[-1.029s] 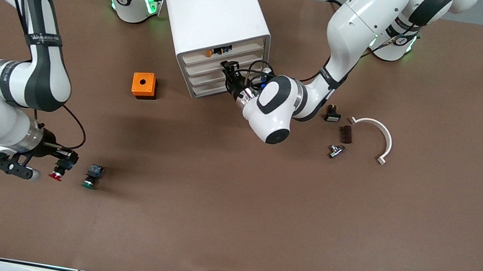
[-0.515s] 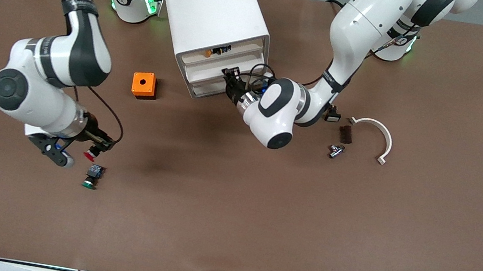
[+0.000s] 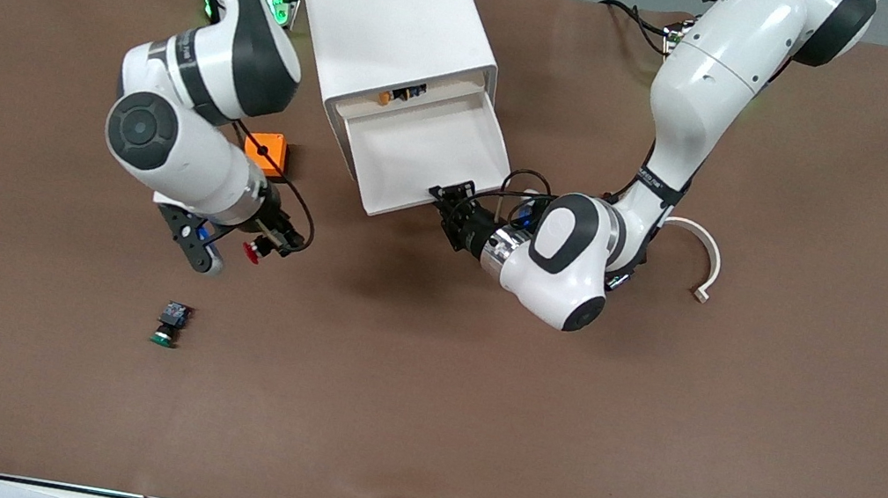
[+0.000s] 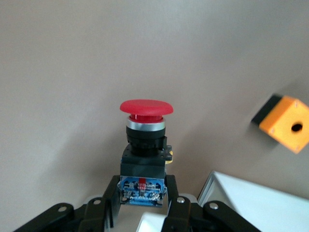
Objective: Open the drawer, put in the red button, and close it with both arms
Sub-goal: 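Pull the drawer open with the left gripper while the right lifts button, then lower the red button into the open drawer and open the right gripper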
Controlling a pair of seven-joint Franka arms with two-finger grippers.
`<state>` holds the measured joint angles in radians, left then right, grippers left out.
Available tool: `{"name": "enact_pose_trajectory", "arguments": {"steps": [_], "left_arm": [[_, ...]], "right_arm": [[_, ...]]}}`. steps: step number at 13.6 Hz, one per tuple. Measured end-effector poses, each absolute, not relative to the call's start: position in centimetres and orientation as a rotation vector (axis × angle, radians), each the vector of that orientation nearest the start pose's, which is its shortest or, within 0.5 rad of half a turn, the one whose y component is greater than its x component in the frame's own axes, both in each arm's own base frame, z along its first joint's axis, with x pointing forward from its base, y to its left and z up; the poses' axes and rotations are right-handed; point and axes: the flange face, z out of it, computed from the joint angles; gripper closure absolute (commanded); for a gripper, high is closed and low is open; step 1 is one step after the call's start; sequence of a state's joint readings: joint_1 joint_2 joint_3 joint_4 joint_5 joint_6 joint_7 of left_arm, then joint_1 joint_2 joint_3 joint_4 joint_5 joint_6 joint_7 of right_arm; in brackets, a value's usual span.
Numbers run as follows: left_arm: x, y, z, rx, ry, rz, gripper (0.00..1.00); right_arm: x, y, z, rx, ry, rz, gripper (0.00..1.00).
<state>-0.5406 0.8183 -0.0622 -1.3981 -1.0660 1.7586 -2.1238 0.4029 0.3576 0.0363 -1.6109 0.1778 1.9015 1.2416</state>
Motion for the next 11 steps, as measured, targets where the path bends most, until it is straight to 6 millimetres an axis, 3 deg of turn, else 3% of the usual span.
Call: {"name": "enact_pose_trajectory", "arguments": {"steps": [1, 3, 5, 8, 11], "left_arm": [[54.2, -45.7, 23.0, 1.516, 2.4, -1.71, 0.71], [55.0, -45.7, 23.2, 1.531, 2.334, -1.651, 0.28], [55.7, -45.5, 23.1, 1.533, 2.307, -1.617, 0.01], [57.0, -44.5, 23.6, 1.512, 2.3, -1.59, 0.01], [60.3, -41.1, 24.7, 1.506, 2.28, -1.489, 0.01]], "right_arm": [[57.8, 30.6, 42.0, -2.764, 1.323, 0.275, 0.94], [55.4, 34.5, 42.3, -2.753, 1.37, 0.28, 0.95], [53.1, 37.8, 42.1, -2.752, 1.407, 0.289, 0.95], [51.4, 39.9, 41.8, -2.736, 1.474, 0.297, 0.95], [49.4, 42.2, 40.9, -2.714, 1.534, 0.295, 0.95]]}}
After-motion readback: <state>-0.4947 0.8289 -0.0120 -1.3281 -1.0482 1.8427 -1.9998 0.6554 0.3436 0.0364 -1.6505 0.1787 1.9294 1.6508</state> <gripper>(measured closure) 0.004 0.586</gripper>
